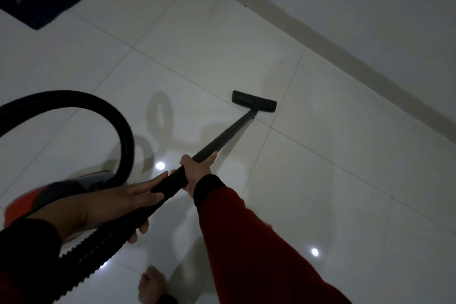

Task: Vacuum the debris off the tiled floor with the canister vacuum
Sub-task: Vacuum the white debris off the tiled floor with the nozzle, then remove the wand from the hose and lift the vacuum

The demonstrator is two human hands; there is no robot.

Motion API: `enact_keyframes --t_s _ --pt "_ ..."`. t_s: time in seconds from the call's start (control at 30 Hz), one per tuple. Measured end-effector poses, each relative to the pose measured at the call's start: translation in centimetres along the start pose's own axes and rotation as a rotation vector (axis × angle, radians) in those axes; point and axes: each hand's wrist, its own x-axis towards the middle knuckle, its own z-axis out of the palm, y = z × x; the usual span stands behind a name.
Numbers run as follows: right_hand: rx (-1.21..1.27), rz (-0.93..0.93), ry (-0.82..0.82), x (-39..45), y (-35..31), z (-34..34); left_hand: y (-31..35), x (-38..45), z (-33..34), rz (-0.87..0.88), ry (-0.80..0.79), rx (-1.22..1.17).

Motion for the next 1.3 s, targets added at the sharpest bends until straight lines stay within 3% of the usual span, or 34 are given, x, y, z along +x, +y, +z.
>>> enact_keyframes --t_s 0.4,0.5,0.6,0.67,0.73,0.8,0.87,0.9,0.97,1.03,1.1,1.17,1.23,1.3 --pt "-0.178 0.019 -0.037 1.3 6.7 15.7 -10.6 -8.2 -10.5 0.028 0.101 -0.133" --pt "-0.187 0.016 -0.080 3.3 6.0 17.8 -10.8 -9.3 -14.1 0.108 0.242 0.026" --pt "-0.161 0.008 -0.048 5.4 3.3 19.5 -10.4 -9.5 -16.8 0.020 0.344 0.090" --pt "-0.145 -0.006 -0.034 6.5 1.1 20.4 -8.6 -9.2 -17.7 -0.029 0.379 0.259" --pt "-0.219 -0.002 -0.064 6.8 -1.4 21.3 -7.0 -8.4 -18.7 -0.082 0.515 0.447" --pt "-0.647 -0.118 -0.036 7.6 -3.4 21.6 -6.1 -7.7 -19.9 -0.103 0.623 0.527" --pt "-1.351 -0.463 0.031 8.8 -4.9 22.0 -6.4 -7.5 -21.0 -0.138 0.658 0.541" --pt "-1.590 -0.694 -0.013 9.2 -5.5 22.5 -6.7 -7.5 -21.4 -0.151 0.677 0.558" --pt "-1.763 -0.956 -0.353 9.5 -6.1 24.2 -7.3 -7.8 -22.0 -0.226 0.720 0.710" --pt "-1.799 -0.925 -0.742 10.3 -6.1 26.0 -7.7 -8.0 -22.5 -0.299 0.805 0.937" --pt "-1.797 -0.883 -0.933 11.4 -5.7 27.5 -9.0 -7.9 -22.4 -0.329 0.991 1.038" --pt "-1.784 -0.908 -1.018 12.1 -5.3 28.8 -11.5 -7.2 -21.6 -0.166 1.419 1.040" --pt "-1.778 -0.940 -1.088 12.5 -4.2 29.6 -14.1 -5.9 -20.0 -0.170 1.756 0.817" --pt "-1.756 -1.003 -1.143 12.8 -2.8 29.9 -16.1 -3.7 -18.2 -0.194 2.013 0.432"
